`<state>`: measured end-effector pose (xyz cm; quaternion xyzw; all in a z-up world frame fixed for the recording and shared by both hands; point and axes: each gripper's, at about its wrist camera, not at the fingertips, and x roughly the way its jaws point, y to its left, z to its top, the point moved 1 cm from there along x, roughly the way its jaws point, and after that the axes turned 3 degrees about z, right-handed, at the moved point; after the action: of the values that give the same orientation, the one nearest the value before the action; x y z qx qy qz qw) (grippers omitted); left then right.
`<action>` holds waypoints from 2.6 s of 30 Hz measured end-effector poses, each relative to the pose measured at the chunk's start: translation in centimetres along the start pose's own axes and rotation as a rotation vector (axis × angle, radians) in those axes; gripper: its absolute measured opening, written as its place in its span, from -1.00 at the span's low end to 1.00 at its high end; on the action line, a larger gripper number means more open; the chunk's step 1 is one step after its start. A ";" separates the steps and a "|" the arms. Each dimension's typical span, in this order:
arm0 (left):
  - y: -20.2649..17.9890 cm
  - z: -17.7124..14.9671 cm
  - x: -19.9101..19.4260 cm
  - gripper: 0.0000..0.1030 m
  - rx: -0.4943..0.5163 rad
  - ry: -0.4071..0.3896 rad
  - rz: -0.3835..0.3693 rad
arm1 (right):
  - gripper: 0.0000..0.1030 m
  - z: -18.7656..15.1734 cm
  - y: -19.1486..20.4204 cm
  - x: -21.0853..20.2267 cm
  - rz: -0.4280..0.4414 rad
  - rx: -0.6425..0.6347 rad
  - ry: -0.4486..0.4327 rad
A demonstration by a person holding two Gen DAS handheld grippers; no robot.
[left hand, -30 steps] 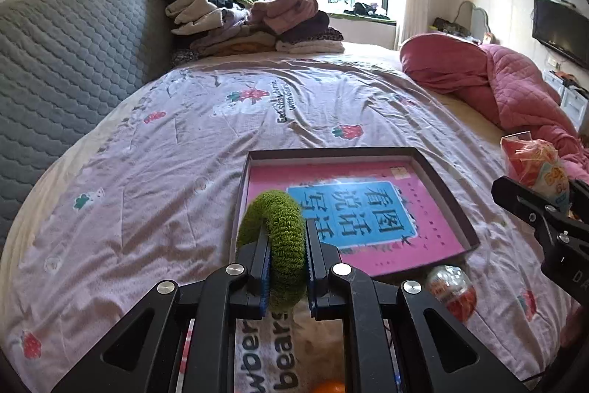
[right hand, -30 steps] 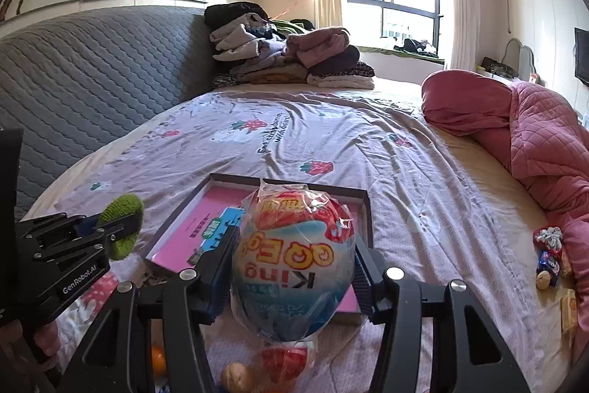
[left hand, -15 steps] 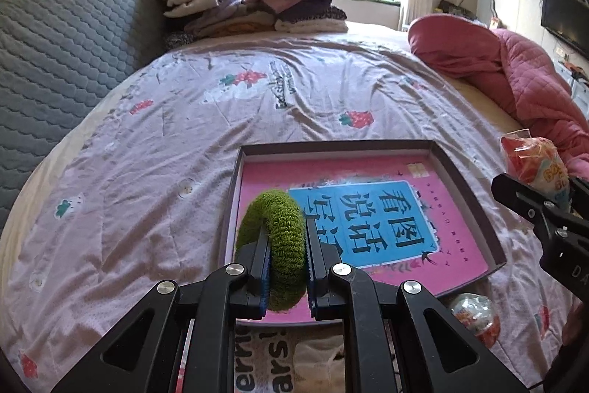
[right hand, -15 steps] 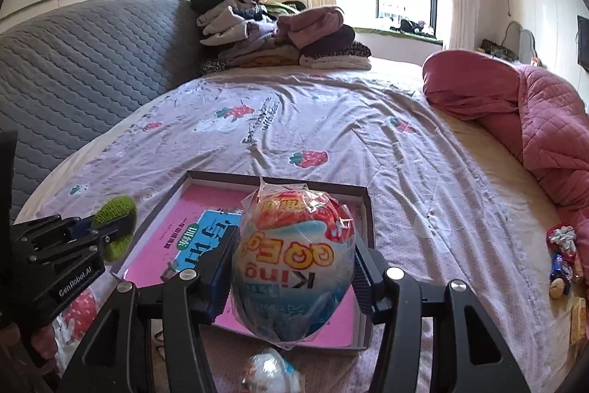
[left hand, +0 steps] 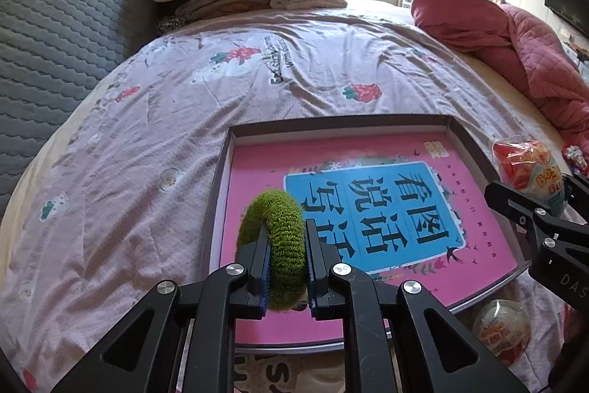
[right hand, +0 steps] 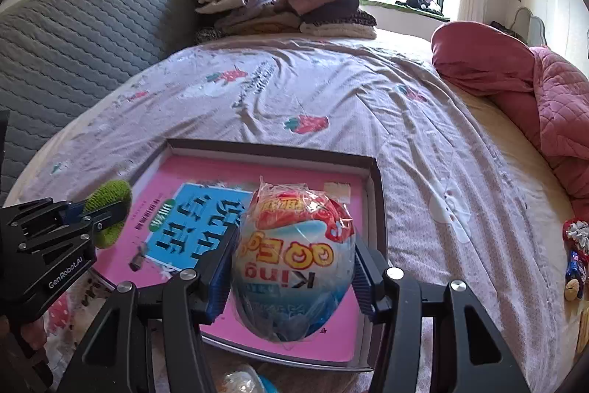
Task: Organize objects
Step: 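Carry the green ring and the toy egg over the tray with both tools, then lower the ring onto the book and open the left tool while the right tool releases the egg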
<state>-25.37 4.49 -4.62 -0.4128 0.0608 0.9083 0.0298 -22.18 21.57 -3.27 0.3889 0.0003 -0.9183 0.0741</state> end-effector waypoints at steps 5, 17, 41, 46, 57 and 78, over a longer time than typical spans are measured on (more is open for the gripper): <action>0.3 -0.1 0.9 -0.72 -0.010 0.022 -0.002 | 0.07 -0.1 -0.1 1.0 0.006 0.000 0.030; 0.5 -0.1 2.6 -0.72 -0.002 0.061 -0.012 | 0.07 0.0 0.0 3.1 0.016 -0.015 0.096; 0.2 0.0 6.1 -0.68 0.013 0.158 -0.040 | 0.08 -0.7 -0.6 7.0 0.022 -0.015 0.225; 0.0 -0.1 6.3 -0.66 0.024 0.168 -0.038 | 0.08 -0.9 -1.0 7.1 0.026 0.001 0.237; 0.4 -0.2 6.6 -0.45 0.011 0.195 -0.050 | 0.09 -0.8 -1.3 7.1 0.039 0.023 0.257; 1.4 1.0 3.2 0.03 -0.022 0.135 -0.081 | 0.21 1.2 -0.6 3.3 0.012 0.002 0.158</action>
<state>-28.35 3.29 -6.27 -0.4753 0.0359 0.8772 0.0578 -25.39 21.67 -4.76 0.4604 0.0028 -0.8842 0.0787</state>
